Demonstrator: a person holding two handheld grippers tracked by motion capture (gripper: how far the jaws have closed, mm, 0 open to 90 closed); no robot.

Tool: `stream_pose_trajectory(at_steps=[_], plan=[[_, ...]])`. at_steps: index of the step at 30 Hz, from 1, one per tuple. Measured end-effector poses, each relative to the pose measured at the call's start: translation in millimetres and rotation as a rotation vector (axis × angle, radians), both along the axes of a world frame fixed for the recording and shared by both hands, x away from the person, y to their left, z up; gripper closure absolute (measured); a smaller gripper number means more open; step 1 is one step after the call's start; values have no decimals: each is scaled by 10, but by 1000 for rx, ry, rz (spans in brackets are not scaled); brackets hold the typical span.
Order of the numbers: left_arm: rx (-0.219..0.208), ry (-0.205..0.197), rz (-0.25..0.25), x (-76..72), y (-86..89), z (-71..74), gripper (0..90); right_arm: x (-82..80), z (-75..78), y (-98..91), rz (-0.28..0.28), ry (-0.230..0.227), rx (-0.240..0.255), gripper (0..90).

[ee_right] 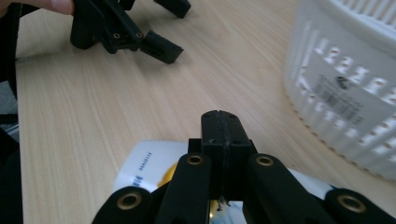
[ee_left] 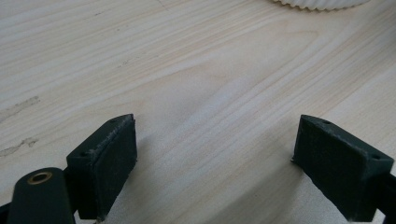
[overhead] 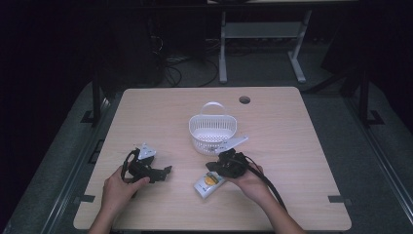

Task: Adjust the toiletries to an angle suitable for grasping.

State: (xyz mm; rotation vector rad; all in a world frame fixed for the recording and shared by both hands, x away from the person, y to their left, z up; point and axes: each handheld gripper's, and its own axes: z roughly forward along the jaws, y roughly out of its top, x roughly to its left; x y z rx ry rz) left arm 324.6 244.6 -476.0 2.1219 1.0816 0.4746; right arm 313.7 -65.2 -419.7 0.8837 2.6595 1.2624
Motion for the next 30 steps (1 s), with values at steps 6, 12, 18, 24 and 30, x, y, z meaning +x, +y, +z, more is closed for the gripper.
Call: stream_pose_trajectory(at_steps=[6,12,18,24,30], plan=[[-1,-1,-1,0,1,-1,129,-12,-46,199,31,33,-6,896],[-1,-1,-1,0,1,-2,129,-20,-91,295,44,46,-16,896],[2,0,-3,0,3,-1,129,-39,-154,391,62,49,-35,896],[4,0,-5,0,4,0,129,-60,-211,473,79,61,-57,896],[4,0,-5,0,4,0,129,-63,-241,489,77,72,-77,896]])
